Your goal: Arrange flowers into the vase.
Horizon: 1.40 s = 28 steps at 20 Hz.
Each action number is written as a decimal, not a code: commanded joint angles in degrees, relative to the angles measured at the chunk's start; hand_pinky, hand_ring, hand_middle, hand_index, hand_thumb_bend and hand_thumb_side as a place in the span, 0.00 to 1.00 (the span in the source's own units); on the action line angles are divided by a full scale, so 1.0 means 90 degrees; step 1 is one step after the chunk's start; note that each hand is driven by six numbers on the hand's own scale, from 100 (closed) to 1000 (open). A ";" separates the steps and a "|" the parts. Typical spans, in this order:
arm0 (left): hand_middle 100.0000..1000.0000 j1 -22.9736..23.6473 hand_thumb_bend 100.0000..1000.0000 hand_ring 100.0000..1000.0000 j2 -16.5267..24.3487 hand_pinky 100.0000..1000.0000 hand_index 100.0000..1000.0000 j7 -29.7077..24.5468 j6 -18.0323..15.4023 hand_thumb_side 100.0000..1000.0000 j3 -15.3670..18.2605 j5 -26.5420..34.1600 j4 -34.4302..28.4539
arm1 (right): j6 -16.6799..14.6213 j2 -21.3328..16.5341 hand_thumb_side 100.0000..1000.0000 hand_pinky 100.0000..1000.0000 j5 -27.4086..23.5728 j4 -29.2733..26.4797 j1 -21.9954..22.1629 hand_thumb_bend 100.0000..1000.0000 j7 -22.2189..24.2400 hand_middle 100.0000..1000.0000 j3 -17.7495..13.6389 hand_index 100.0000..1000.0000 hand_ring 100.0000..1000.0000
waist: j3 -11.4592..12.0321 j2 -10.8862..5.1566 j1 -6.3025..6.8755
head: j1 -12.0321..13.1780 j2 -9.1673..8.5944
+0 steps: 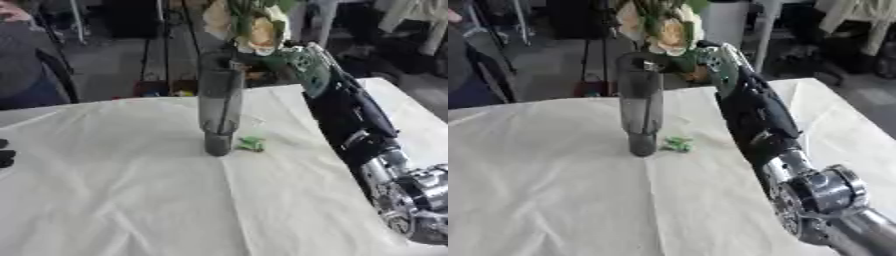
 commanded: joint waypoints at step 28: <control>0.69 -0.0035 0.70 0.70 0.0203 0.73 0.76 -0.0002 -0.0012 0.96 0.0096 -0.0017 -0.0077 | -0.0031 -0.0477 1.00 1.00 -0.0315 -0.0183 0.0011 0.52 0.0293 0.96 -0.0052 1.00 0.97 | -0.0035 -0.0077 0.0001 | 0.0069 -0.0026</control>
